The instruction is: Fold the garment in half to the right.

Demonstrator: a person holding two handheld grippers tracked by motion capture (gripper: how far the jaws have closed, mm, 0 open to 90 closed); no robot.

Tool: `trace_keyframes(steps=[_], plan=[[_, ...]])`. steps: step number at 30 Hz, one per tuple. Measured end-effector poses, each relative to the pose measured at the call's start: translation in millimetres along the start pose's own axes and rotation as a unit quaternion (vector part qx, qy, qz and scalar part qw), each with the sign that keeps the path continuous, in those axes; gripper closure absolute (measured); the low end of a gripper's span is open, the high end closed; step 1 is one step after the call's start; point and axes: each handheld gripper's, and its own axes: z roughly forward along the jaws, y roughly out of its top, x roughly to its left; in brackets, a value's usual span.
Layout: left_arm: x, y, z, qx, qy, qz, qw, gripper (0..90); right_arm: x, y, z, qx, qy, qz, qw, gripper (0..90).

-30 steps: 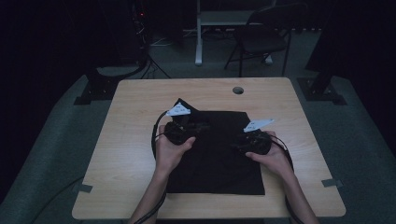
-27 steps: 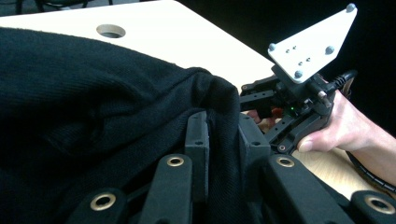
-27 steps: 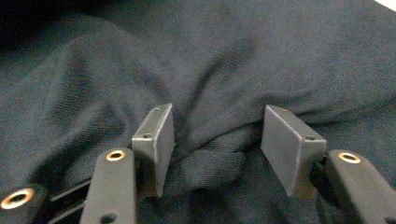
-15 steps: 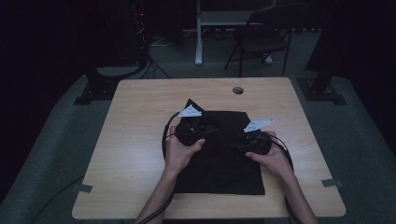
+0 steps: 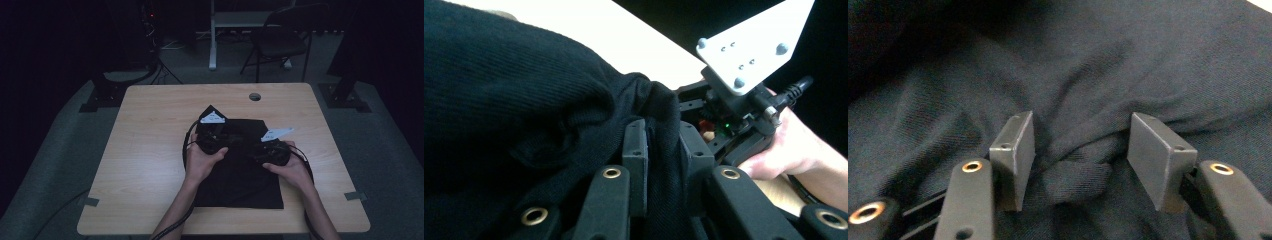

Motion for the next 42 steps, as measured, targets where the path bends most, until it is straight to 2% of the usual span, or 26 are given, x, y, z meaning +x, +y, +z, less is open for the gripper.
trace_keyframes(steps=[5, 8, 19, 23, 28, 32, 37, 40, 42], plan=[[-7.7, 7.0, 5.3, 0.000, -0.009, 0.008, 0.9999, 78.5, 0.1, -0.1, 0.1, -0.001, 0.000, 0.001, 1.0000, 43.5], [-9.4, 9.5, 11.1, 0.003, -0.011, 0.006, 0.9999, 78.4, 0.3, -0.2, 0.2, -0.002, 0.000, 0.002, 1.0000, 43.4], [-10.3, 12.2, 37.5, 0.033, -0.015, 0.001, 0.9993, 78.4, 0.6, -1.0, 0.4, -0.005, -0.001, 0.001, 1.0000, 43.4], [-5.7, 12.7, 46.6, 0.043, -0.014, -0.009, 0.9989, 78.3, 0.7, -1.4, 0.3, -0.007, -0.001, 0.002, 1.0000, 43.4], [-3.4, 13.3, 56.6, 0.056, -0.015, -0.008, 0.9983, 78.1, 0.5, -1.8, 0.2, -0.008, 0.000, 0.002, 1.0000, 43.4], [3.8, 9.1, 67.6, 0.072, -0.013, -0.020, 0.9971, 78.1, 0.2, -2.2, 0.4, -0.010, 0.004, 0.005, 0.9999, 40.6], [8.5, 4.4, 72.2, 0.076, -0.018, -0.027, 0.9965, 78.0, -1.2, -2.5, -1.6, -0.003, 0.001, 0.006, 1.0000, 34.1], [9.4, 4.0, 73.1, 0.078, -0.018, -0.028, 0.9964, 77.7, -2.3, -3.1, -5.4, 0.000, -0.002, 0.008, 1.0000, 33.6], [8.9, 3.9, 75.2, 0.083, -0.015, -0.028, 0.9961, 77.7, -3.7, -5.2, -12.9, -0.001, 0.004, 0.008, 1.0000, 33.6]])
